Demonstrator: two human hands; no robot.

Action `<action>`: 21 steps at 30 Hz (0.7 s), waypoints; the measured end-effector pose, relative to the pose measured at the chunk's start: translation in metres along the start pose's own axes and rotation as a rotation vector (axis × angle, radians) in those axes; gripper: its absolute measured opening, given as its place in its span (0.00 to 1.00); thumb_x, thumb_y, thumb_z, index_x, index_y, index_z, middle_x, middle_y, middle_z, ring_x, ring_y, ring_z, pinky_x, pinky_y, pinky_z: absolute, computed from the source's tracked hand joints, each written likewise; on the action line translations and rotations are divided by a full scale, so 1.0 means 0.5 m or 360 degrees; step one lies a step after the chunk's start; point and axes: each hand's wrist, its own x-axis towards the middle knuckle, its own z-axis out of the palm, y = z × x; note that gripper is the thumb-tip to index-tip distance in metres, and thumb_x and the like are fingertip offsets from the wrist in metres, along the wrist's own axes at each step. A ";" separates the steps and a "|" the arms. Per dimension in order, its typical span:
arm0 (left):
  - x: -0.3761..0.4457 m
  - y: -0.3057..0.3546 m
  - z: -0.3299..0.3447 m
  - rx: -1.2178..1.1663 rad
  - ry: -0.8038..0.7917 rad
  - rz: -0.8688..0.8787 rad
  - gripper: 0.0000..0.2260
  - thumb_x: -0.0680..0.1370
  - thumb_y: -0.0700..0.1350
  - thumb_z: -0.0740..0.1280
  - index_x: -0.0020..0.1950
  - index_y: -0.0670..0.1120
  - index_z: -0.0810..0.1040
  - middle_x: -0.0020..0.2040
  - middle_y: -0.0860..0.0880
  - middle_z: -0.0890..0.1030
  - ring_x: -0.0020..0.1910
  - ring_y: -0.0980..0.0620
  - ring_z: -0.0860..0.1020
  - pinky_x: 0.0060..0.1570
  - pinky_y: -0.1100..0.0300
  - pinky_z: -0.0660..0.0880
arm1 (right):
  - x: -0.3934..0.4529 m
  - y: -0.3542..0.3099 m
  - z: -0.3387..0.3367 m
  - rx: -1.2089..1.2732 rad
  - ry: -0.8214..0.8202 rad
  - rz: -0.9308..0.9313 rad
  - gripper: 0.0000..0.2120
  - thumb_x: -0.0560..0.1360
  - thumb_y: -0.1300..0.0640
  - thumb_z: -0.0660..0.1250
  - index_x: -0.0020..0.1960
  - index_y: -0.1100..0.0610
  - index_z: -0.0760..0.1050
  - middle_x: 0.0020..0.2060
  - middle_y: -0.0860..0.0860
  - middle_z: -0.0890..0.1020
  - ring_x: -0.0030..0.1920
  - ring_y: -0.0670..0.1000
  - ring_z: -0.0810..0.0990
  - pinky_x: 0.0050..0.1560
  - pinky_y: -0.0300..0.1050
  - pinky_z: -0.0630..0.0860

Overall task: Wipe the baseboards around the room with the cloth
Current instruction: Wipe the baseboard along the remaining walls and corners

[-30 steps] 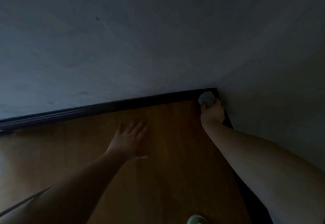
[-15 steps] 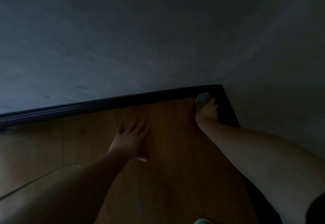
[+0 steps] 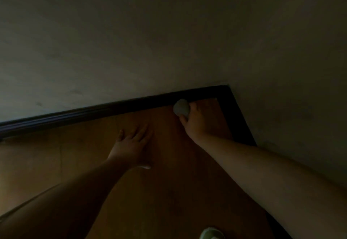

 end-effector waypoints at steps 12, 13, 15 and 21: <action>0.007 0.000 0.014 0.0001 -0.0012 -0.0033 0.57 0.66 0.75 0.66 0.72 0.57 0.24 0.77 0.53 0.29 0.79 0.46 0.35 0.74 0.35 0.43 | 0.046 0.099 -0.082 0.0153 0.0472 0.0502 0.32 0.80 0.45 0.62 0.79 0.55 0.56 0.70 0.60 0.70 0.64 0.62 0.73 0.56 0.54 0.74; 0.008 -0.002 0.016 -0.0003 -0.0004 -0.0030 0.58 0.66 0.75 0.66 0.71 0.58 0.23 0.77 0.53 0.28 0.79 0.47 0.35 0.74 0.36 0.43 | 0.050 0.096 -0.076 0.0186 0.0491 0.0521 0.32 0.80 0.45 0.62 0.79 0.55 0.56 0.70 0.59 0.69 0.65 0.62 0.73 0.58 0.55 0.74; 0.009 -0.005 0.020 -0.0010 0.0014 -0.0021 0.58 0.65 0.76 0.66 0.70 0.58 0.22 0.76 0.54 0.27 0.79 0.47 0.35 0.74 0.36 0.43 | 0.055 0.087 -0.067 0.0311 0.0518 0.0553 0.31 0.80 0.46 0.63 0.79 0.54 0.56 0.71 0.59 0.70 0.67 0.60 0.72 0.63 0.54 0.72; 0.009 -0.008 0.019 0.0010 0.0035 0.0025 0.56 0.66 0.76 0.64 0.71 0.58 0.23 0.76 0.53 0.27 0.79 0.46 0.35 0.73 0.35 0.43 | 0.086 0.069 -0.103 0.0692 0.0356 0.0794 0.32 0.80 0.49 0.66 0.79 0.55 0.58 0.73 0.59 0.68 0.70 0.60 0.69 0.69 0.54 0.68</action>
